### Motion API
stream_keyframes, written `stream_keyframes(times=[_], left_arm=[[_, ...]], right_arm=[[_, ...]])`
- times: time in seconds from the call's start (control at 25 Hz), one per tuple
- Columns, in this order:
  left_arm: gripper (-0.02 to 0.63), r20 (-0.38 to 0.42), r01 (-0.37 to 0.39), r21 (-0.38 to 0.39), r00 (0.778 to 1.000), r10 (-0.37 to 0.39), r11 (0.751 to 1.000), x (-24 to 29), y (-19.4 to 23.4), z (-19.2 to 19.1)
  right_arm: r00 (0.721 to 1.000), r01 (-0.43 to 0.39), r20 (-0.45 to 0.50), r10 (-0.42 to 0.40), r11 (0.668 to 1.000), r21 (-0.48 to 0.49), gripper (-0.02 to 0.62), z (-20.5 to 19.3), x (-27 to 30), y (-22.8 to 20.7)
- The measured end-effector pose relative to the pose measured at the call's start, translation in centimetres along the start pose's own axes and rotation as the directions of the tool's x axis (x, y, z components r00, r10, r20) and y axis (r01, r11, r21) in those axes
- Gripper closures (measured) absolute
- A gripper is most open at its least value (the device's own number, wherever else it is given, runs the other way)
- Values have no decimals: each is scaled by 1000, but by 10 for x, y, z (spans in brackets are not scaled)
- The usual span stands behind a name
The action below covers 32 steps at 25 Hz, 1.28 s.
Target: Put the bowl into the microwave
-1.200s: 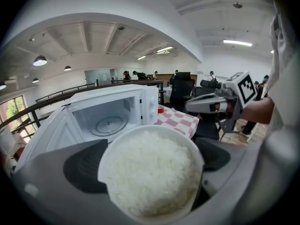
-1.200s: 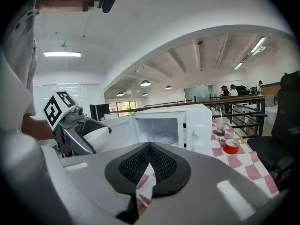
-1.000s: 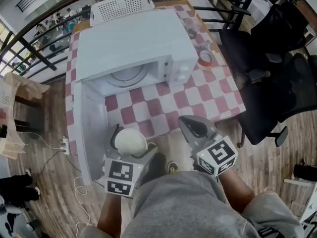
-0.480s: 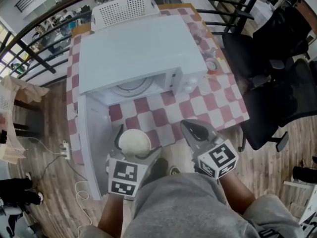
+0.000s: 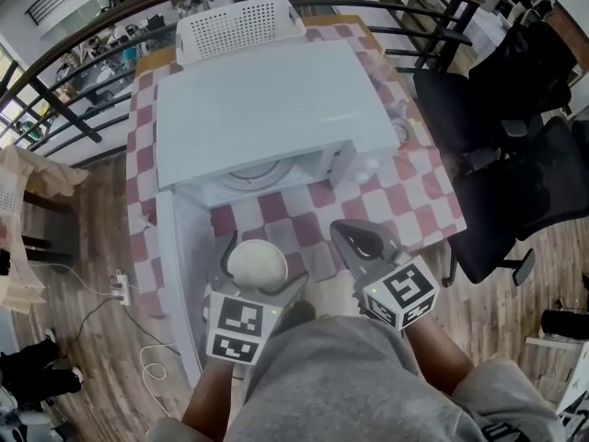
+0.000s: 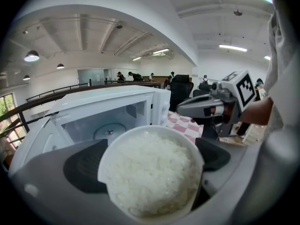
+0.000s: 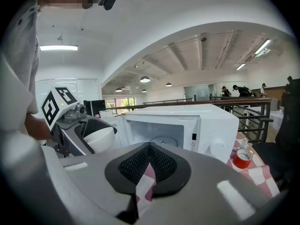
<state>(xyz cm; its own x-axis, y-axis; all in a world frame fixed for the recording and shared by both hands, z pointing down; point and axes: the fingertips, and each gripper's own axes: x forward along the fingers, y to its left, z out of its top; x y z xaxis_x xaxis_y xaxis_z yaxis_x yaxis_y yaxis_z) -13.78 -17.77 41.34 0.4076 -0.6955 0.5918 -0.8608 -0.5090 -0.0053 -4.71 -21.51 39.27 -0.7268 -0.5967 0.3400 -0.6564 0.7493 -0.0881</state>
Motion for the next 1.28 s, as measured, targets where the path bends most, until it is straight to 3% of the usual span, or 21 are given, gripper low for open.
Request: stream_keyframes(times=[0.72, 0.92, 1.28], left_arm=[[25, 3, 12, -25, 1000, -12, 1000, -1, 9, -15], [25, 18, -31, -87, 999, 33, 996, 9, 22, -7], [25, -18, -119, -103, 993, 118, 988, 51, 57, 4]], right_arm=[[999, 38, -10, -38, 999, -7, 597, -4, 3, 12], [1000, 28, -9, -28, 999, -16, 597, -2, 7, 12], [1000, 12, -4, -12, 1000, -3, 597, -1, 24, -4]])
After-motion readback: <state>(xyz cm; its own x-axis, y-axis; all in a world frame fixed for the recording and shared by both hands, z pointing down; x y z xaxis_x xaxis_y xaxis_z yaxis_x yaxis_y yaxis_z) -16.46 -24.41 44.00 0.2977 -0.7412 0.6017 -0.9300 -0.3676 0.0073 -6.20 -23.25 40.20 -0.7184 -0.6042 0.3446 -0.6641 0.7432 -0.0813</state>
